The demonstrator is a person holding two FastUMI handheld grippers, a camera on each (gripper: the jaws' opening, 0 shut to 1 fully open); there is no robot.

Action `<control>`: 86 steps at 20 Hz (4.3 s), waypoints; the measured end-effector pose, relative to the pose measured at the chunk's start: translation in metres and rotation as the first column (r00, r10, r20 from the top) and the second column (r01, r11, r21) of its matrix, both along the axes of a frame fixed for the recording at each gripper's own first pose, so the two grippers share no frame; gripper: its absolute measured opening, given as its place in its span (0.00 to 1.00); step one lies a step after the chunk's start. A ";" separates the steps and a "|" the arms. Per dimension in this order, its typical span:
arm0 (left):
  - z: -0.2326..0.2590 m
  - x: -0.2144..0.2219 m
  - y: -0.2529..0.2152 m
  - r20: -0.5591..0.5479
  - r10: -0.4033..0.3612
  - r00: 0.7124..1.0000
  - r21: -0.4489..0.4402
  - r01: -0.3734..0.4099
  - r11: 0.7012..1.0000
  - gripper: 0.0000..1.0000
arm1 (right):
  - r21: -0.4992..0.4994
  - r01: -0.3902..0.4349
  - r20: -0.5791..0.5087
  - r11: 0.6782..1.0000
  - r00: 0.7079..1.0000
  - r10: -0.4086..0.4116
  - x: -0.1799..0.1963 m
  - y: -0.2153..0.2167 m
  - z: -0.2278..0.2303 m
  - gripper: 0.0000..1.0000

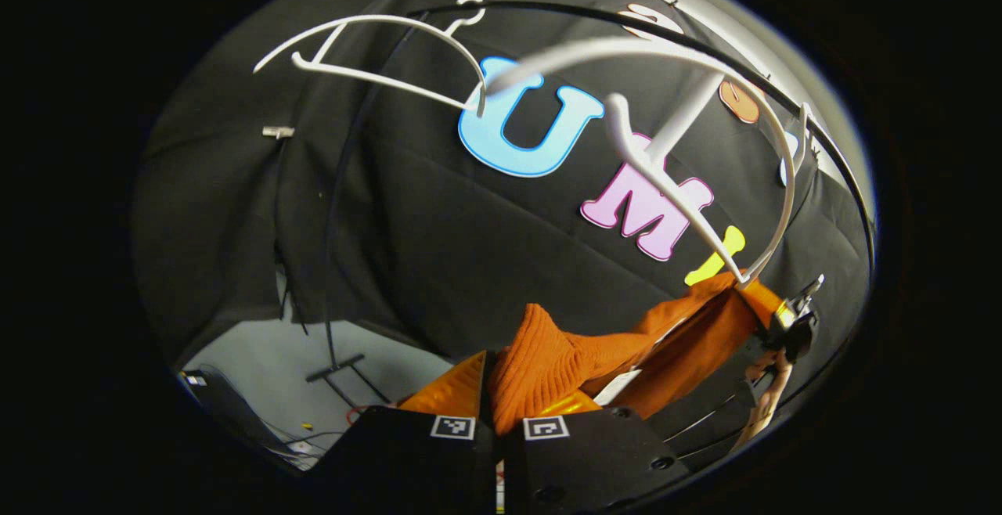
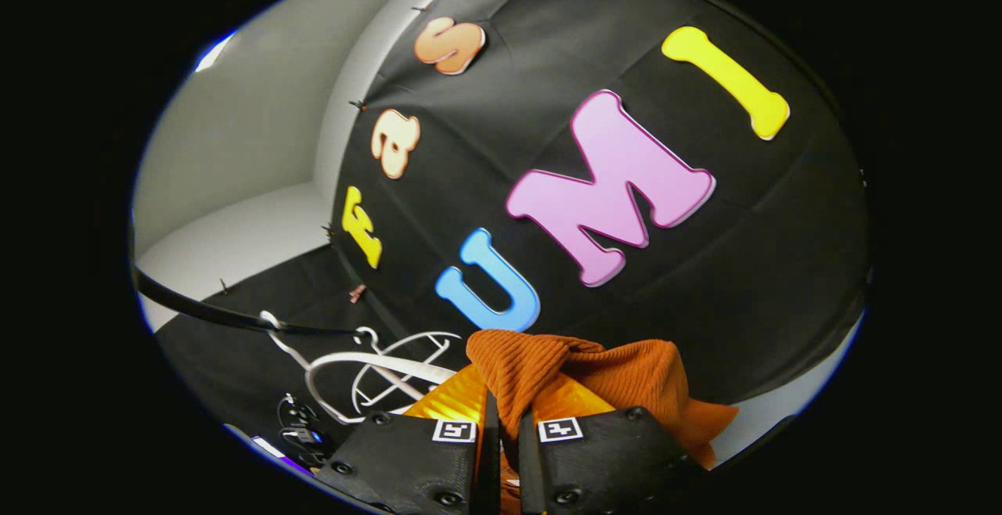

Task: Grasp the clothes on the hanger with both hands and then place them into the laundry hamper below.

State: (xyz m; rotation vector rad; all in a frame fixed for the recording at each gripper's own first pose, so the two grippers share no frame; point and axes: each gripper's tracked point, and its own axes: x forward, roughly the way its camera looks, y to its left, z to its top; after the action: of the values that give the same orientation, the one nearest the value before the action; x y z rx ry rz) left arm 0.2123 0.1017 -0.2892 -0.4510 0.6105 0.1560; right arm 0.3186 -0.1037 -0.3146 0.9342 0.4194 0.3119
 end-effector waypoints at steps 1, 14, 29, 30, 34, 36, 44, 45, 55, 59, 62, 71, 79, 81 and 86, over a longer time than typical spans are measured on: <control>-0.005 -0.003 -0.005 -0.012 0.001 1.000 -0.009 -0.001 1.000 0.08 | -0.029 -0.031 -0.039 0.999 0.999 0.030 -0.010 0.009 -0.015 0.14; -0.043 -0.018 -0.061 -0.063 -0.012 0.998 -0.118 0.004 0.993 0.08 | 0.155 -0.404 -0.242 0.902 0.870 0.431 -0.131 0.166 -0.051 0.14; -0.121 -0.047 -0.076 -0.323 0.013 0.946 -0.227 -0.091 0.970 0.07 | 0.109 -0.478 -0.536 0.871 0.710 0.457 -0.198 0.191 -0.136 0.15; -0.129 -0.051 -0.076 -0.362 0.023 0.932 -0.239 -0.117 0.964 0.07 | 0.092 -0.491 -0.557 0.866 0.696 0.453 -0.206 0.190 -0.142 0.14; -0.157 -0.068 -0.091 -0.518 0.027 0.855 -0.303 -0.212 0.929 0.08 | 0.081 -0.514 -0.649 0.854 0.623 0.436 -0.230 0.193 -0.166 0.15; -0.166 -0.073 -0.096 -0.574 0.019 0.819 -0.305 -0.236 0.923 0.08 | 0.079 -0.524 -0.686 0.848 0.589 0.428 -0.241 0.194 -0.177 0.15; -0.192 -0.106 -0.099 -0.780 0.071 0.622 -0.268 -0.434 0.860 0.08 | 0.076 -0.546 -0.738 0.834 0.532 0.415 -0.257 0.189 -0.191 0.47; -0.194 -0.109 -0.103 -0.784 0.067 0.617 -0.281 -0.449 0.848 0.09 | 0.070 -0.542 -0.741 0.838 0.533 0.407 -0.255 0.188 -0.193 0.59; -0.185 -0.093 -0.096 -0.713 0.084 0.696 -0.330 -0.439 0.836 0.84 | 0.026 -0.494 -0.757 0.869 0.558 0.340 -0.243 0.165 -0.204 0.99; -0.150 -0.083 -0.099 -0.613 0.075 0.786 -0.405 -0.395 0.825 0.84 | 0.014 -0.476 -0.735 0.879 0.592 0.332 -0.247 0.161 -0.187 0.99; -0.121 -0.087 -0.098 -0.545 0.077 0.835 -0.430 -0.358 0.829 0.84 | 0.009 -0.440 -0.708 0.898 0.631 0.316 -0.250 0.166 -0.166 0.99; -0.027 -0.145 -0.084 -0.301 -0.046 0.952 -0.260 -0.036 0.965 0.83 | -0.082 -0.420 -0.518 0.904 0.792 0.322 -0.287 0.212 -0.056 0.99; 0.064 -0.189 -0.091 -0.043 -0.175 0.984 -0.021 0.174 0.984 0.83 | -0.298 -0.301 -0.341 0.906 0.920 0.194 -0.343 0.200 0.028 0.99; 0.094 -0.207 -0.091 0.012 -0.192 0.981 0.056 0.192 0.980 0.83 | -0.332 -0.263 -0.258 0.906 0.949 0.181 -0.352 0.201 0.065 0.99; 0.156 -0.242 -0.084 0.216 -0.234 0.948 0.225 0.184 0.957 0.83 | -0.506 -0.097 0.012 0.857 0.993 0.119 -0.371 0.181 0.165 1.00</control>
State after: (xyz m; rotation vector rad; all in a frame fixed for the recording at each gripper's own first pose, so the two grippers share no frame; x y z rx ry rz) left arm -0.0296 0.0182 -0.1333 -0.2007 0.3949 -0.0411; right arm -0.0527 0.0770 -0.1495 0.3872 0.4856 0.3029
